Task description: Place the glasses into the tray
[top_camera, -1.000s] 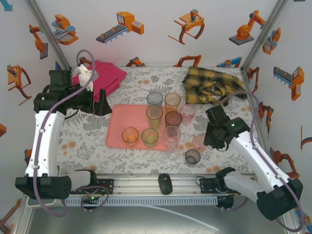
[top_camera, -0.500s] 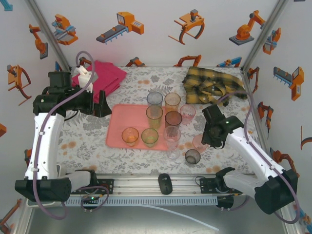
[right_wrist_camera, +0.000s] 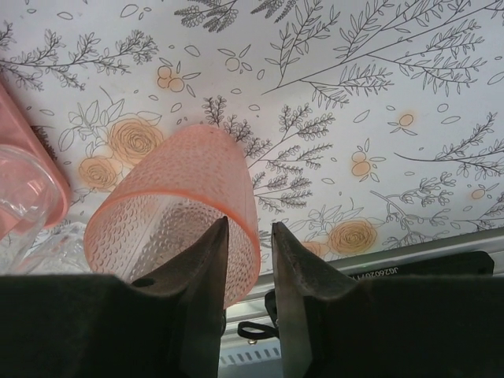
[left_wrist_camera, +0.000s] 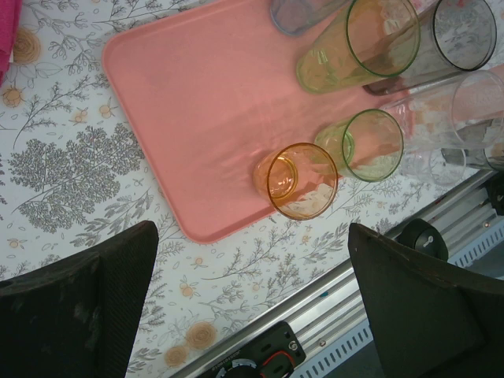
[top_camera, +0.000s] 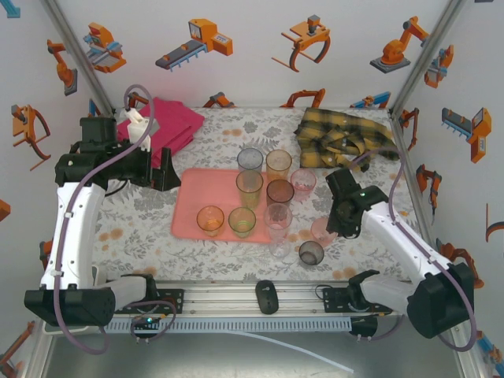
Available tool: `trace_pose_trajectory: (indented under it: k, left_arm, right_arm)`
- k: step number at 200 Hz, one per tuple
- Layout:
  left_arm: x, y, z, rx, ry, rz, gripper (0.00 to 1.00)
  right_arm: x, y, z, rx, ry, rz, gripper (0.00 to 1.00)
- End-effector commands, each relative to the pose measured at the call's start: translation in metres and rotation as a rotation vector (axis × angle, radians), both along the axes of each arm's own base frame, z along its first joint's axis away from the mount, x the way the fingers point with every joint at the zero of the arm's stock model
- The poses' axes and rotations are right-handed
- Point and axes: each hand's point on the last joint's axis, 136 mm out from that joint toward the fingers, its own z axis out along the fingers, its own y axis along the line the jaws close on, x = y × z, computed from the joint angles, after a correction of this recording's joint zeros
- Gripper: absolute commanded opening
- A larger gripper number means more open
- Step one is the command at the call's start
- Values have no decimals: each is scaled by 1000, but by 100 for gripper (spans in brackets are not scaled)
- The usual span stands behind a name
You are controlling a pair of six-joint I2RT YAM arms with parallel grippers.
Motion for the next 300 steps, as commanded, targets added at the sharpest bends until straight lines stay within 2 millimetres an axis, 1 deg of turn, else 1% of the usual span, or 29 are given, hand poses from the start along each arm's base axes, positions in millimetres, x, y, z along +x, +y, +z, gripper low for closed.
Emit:
trace_pose_trajectory:
  k: [1, 23, 35, 46, 91, 107, 148, 242, 268, 300]
  left_arm:
    - [-5, -3, 3, -11, -9, -13, 100]
    - [-6, -3, 2, -13, -5, -11, 100]
    - [-7, -3, 2, -11, -7, -12, 100]
    - [-7, -3, 1, -9, -8, -11, 100]
    - [-8, -2, 1, -4, -12, -9, 100]
    - [-8, -2, 2, -4, -15, -10, 100]
    - [-7, -1, 4, 1, -23, -7, 100]
    - [-9, -1, 0, 2, -12, -5, 100]
    - [-10, 0, -3, 9, -9, -2, 100]
    - [-10, 1, -4, 16, -10, 0, 100]
  right_arm:
    - [5, -4, -5, -21, -6, -3, 28]
    - [7, -6, -7, -27, 1, -4, 25]
    - [9, -6, -6, -26, -4, -5, 20]
    - [10, -7, -6, -30, -5, -4, 20]
    - [12, -8, -5, -38, -3, 12, 9]
    - [12, -9, -3, -41, -6, 14, 5]
    - [13, -10, 7, -48, -20, 28, 0]
    - [17, -16, 52, -71, -87, 54, 0]
    - [18, -16, 68, -72, -109, 62, 0]
    - [21, -15, 91, -68, -144, 80, 0]
